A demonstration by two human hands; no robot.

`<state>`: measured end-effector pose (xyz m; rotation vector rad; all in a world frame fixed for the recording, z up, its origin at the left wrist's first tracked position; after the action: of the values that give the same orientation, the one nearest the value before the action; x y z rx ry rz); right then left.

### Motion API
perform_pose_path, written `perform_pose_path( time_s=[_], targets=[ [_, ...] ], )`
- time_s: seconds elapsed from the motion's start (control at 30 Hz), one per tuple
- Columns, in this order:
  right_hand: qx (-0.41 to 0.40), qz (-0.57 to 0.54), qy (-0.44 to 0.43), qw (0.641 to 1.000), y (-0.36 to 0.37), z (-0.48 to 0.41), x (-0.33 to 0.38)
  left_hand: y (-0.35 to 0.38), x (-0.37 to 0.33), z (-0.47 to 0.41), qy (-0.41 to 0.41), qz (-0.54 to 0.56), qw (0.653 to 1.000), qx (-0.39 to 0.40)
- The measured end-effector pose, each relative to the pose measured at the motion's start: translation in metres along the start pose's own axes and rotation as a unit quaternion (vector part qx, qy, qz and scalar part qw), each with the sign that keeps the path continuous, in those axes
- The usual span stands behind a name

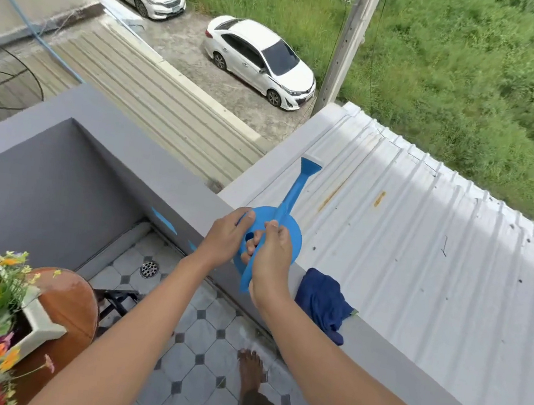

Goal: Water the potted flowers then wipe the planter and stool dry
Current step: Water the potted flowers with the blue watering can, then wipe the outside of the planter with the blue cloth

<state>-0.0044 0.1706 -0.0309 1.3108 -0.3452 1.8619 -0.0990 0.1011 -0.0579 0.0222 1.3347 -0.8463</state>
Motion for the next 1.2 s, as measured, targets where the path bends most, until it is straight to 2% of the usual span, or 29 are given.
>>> perform_pose_path(
  time_s=[0.13, 0.3, 0.43, 0.53, 0.63, 0.7, 0.77, 0.87, 0.97, 1.07, 1.2],
  targets=[
    [0.017, 0.024, -0.015, 0.999, -0.006, -0.002, -0.001, 0.004, 0.003, -0.001, 0.007, 0.005, 1.0, 0.007],
    [0.079, 0.226, -0.058, 0.969, -0.03, -0.006, 0.009, 0.002, 0.006, 0.001, 0.0, -0.014, 1.0, 0.004],
    [0.02, 0.263, -0.126, 0.956, -0.087, -0.018, 0.031, -0.009, -0.017, 0.009, 0.008, -0.013, 0.997, -0.074],
    [-0.032, 0.31, -0.127, 0.942, -0.143, -0.032, 0.026, -0.01, -0.06, 0.029, 0.077, -0.008, 0.988, -0.13],
    [-0.031, 0.379, -0.078, 0.922, -0.191, -0.042, 0.0, 0.001, -0.11, 0.06, 0.175, 0.012, 0.968, -0.181],
    [-0.012, 0.428, -0.061, 0.902, -0.212, -0.042, -0.019, 0.027, -0.13, 0.077, 0.207, 0.036, 0.965, -0.155],
    [-0.01, 0.456, -0.062, 0.888, -0.23, -0.036, -0.035, 0.072, -0.13, 0.09, 0.209, 0.022, 0.974, -0.083],
    [-0.018, 0.46, -0.083, 0.884, -0.241, -0.026, -0.046, 0.142, -0.076, 0.088, 0.102, -0.068, 0.992, 0.013],
    [-0.025, 0.449, -0.096, 0.888, -0.237, -0.024, -0.047, 0.167, -0.003, 0.082, -0.074, -0.122, 0.99, 0.015],
    [-0.035, 0.445, -0.094, 0.89, -0.239, -0.025, -0.048, 0.178, 0.023, 0.089, -0.121, -0.133, 0.984, 0.002],
    [-0.053, 0.433, -0.088, 0.896, -0.246, -0.021, -0.051, 0.182, 0.032, 0.09, -0.164, -0.057, 0.984, 0.028]
  ],
)
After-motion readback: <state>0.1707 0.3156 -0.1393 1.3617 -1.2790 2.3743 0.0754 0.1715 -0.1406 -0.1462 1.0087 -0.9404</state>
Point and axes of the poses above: each hand's wrist, its own z-axis away from the middle knuckle, its own y-axis out of the palm, x = y × z, the point moved 7 cm from there along -z, towards the middle knuckle, and after that the axes turned 5 degrees about -y, right-handed, at the moved point
